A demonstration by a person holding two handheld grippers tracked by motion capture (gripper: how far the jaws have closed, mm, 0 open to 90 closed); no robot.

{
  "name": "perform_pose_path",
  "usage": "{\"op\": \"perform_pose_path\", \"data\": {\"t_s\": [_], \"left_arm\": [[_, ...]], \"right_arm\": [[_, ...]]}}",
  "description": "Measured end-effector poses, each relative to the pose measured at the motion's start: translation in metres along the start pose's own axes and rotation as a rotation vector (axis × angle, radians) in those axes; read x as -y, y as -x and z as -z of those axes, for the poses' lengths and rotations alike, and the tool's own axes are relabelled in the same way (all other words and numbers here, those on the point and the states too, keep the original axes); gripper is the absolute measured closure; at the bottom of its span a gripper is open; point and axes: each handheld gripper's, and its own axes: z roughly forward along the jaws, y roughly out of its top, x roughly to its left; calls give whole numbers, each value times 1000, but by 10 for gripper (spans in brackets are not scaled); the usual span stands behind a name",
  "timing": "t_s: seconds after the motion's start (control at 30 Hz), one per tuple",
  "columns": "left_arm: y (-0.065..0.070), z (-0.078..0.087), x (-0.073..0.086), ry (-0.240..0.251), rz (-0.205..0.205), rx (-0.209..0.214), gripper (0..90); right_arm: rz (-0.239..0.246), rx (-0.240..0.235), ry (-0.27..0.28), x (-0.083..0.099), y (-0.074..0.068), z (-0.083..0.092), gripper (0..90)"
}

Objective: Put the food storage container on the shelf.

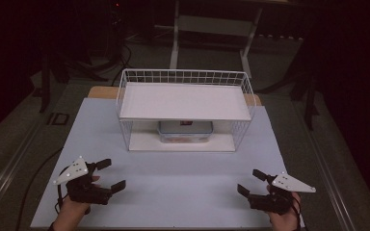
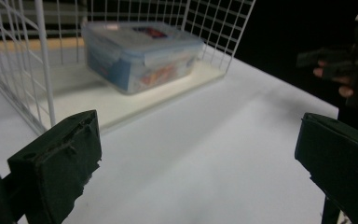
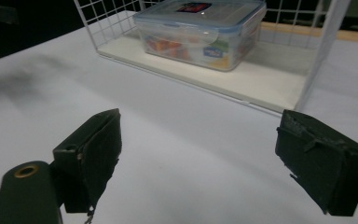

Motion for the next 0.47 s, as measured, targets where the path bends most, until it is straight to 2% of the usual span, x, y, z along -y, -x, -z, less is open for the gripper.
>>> {"op": "perform_pose_path", "data": {"t_s": [0.1,0.27,0.47], "left_arm": [[-1,-1,1,2,7,-3,3],[-2,-2,4,-8,20,7,3],[-5,-5,7,-21,40,21,3]], "right_arm": [[-11,-15,-13,1,0,-4,143],[12,-15,-22,1,-4,-6,143],[-9,-14,-18,2,-1,-5,143]]}}
